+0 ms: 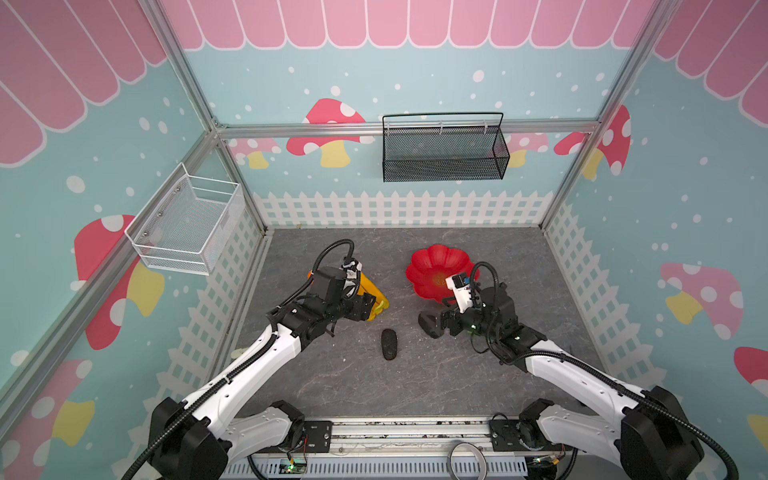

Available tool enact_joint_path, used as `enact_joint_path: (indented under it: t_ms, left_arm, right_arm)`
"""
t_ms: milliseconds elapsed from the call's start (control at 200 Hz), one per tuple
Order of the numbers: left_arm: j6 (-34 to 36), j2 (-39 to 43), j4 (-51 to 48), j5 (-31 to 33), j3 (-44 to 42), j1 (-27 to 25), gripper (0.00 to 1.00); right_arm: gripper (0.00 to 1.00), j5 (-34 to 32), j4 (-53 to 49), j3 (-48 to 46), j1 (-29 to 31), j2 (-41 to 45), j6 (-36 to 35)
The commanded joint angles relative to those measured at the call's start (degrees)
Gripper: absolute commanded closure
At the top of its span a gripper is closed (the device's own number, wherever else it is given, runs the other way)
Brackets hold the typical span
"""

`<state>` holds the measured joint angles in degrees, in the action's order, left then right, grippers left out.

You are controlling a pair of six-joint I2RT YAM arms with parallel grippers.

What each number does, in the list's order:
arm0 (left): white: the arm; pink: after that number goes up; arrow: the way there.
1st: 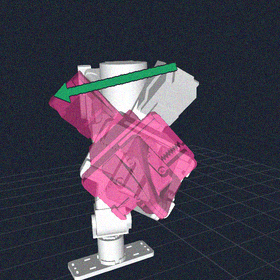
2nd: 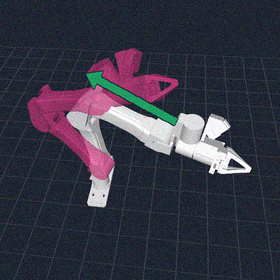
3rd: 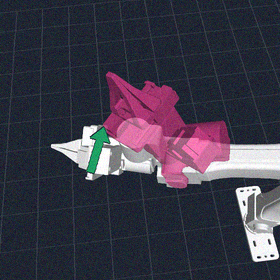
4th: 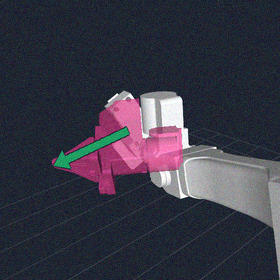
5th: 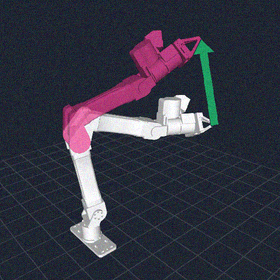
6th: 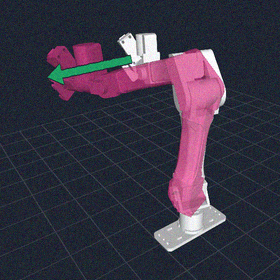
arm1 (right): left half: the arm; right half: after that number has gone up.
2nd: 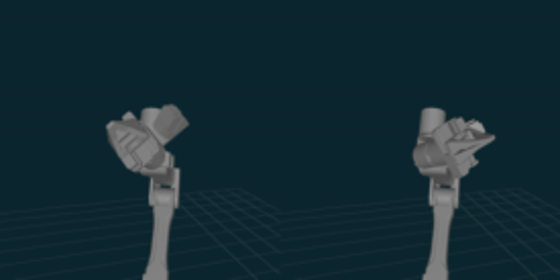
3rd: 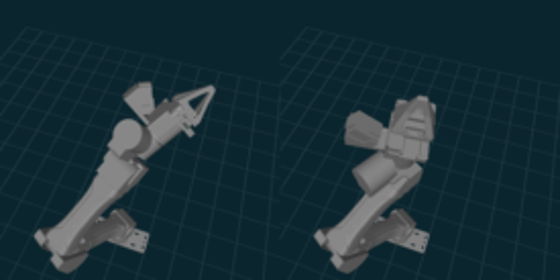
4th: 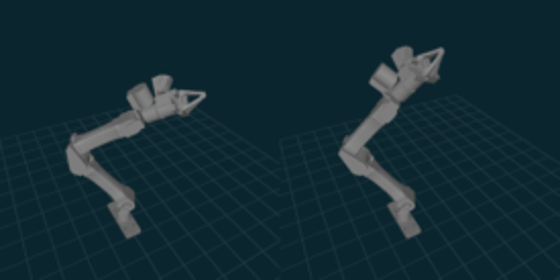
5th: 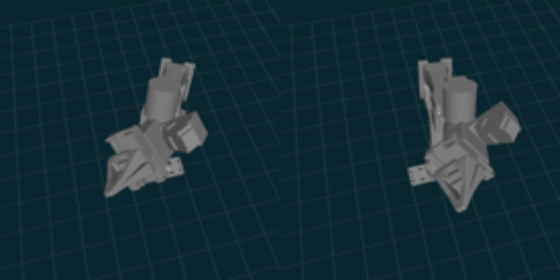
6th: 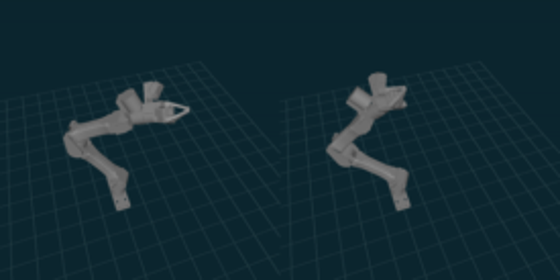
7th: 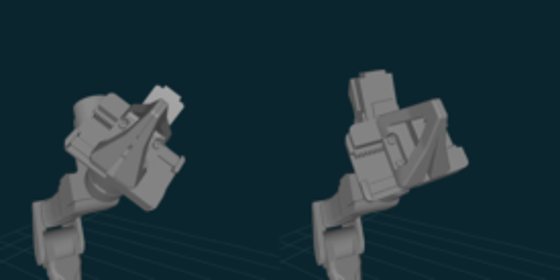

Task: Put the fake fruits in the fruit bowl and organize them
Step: 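Reach left gripper to yellow banana bunch while right gripper moves toward bowl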

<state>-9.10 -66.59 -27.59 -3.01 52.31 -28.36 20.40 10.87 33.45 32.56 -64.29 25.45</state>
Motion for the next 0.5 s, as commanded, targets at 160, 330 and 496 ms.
enact_joint_path:
  t_ms: [160, 330, 496]
  left_arm:
    - [5.6, -8.2, 1.4, -4.7, 1.0, -2.3, 0.26]
    - [4.5, -13.5, 5.8, 0.7, 1.6, -3.1, 0.35]
    - [3.7, -18.7, 8.9, 2.2, 3.2, -3.8, 0.38]
  right_arm:
    - [0.02, -0.7, 2.1, -1.0, 1.9, -1.2, 3.7]
    - [0.02, -1.7, 2.0, -1.7, 1.8, -0.3, 3.2]
    - [0.02, -2.2, 1.6, -1.3, 1.8, -1.1, 3.2]
